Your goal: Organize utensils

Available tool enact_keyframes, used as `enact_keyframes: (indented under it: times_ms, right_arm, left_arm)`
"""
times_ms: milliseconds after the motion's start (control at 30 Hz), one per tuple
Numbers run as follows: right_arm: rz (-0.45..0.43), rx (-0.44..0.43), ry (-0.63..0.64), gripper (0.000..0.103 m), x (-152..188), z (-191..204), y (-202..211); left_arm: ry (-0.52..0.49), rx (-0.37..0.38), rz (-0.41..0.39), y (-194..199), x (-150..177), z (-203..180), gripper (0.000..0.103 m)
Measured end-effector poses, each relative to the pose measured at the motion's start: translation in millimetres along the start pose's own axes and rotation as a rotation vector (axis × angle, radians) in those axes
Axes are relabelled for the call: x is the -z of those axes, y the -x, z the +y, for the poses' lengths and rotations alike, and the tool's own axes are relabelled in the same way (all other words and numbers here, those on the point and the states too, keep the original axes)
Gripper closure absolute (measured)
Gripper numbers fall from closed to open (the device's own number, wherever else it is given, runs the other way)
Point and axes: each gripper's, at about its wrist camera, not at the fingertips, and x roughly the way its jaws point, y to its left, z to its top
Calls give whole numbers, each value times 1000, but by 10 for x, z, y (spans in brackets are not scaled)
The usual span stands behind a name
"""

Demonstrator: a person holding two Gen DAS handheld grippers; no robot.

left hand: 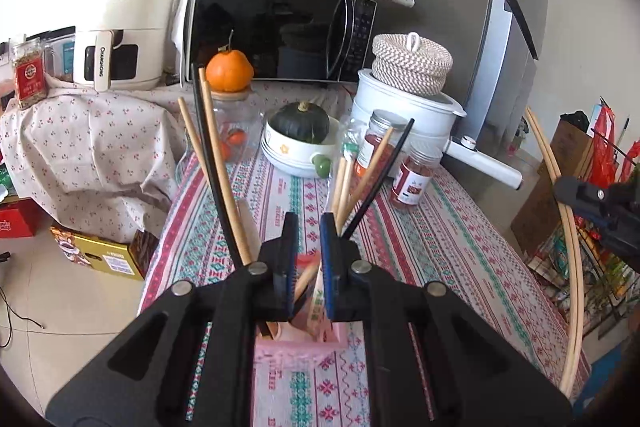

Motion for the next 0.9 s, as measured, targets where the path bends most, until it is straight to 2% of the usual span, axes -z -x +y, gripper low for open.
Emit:
enact_keyframes:
  times_ms: [33,100,167,300,467,667,767,900]
  right_arm:
    - [-13,-17,4,99,-2,35,15]
    - [-34,-36,24,99,3,122,37]
    - [-48,-47,54,99,15,217,33]
    - [-20,-50,98,98,49,351,-45]
    - [8,-47,115,98,96,385,-82]
    - [37,-32,124,98,132,335,-134]
    - [52,-15,129,98,151,289,-158]
    - [64,5,149,98,138,241,-197]
  left_arm:
    - [4,13,23,35,-7,14,89]
    - [15,33,63,135,-38,61,72]
    - [34,34,90,249,-83,141,60]
    - [113,40,133,445,-187,459,44]
    - [311,27,181,428,-237,1069,42]
    - [655,119,367,-189,18,1632,42]
    - [733,166,428,-521,94,1725,43]
    - [781,261,520,-957,106,1696,51]
